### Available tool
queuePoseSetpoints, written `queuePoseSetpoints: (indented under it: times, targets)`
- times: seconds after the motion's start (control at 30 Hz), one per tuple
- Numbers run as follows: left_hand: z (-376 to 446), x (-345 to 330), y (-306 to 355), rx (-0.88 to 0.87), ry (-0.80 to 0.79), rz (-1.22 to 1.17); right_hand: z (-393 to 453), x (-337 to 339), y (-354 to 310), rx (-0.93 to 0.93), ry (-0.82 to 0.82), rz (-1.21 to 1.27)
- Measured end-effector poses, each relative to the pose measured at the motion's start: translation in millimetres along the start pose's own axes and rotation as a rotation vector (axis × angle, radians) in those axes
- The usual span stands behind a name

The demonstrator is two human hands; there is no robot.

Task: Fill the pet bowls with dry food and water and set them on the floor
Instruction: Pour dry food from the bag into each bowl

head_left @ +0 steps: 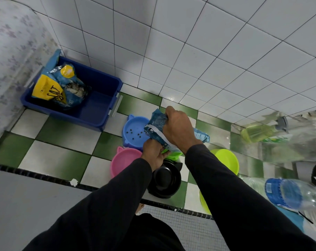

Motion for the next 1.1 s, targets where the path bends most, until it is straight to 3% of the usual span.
queuePoseSetpoints:
  times: [1.1]
  targets:
    - [3.8,-0.1,-3.7,0.073,-0.034,-0.022,2.7,-7.2,-5.2,-0.046,-0.047,0.026]
Point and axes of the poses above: each hand's wrist, its own z-axis towards the middle knuckle, its own x-axis out of the back of the hand, y = z × x, the point moved 4 cm from there along z, towards the middle knuckle, and after that the axes turned 4 degrees about -y, right-handed, at the moved point
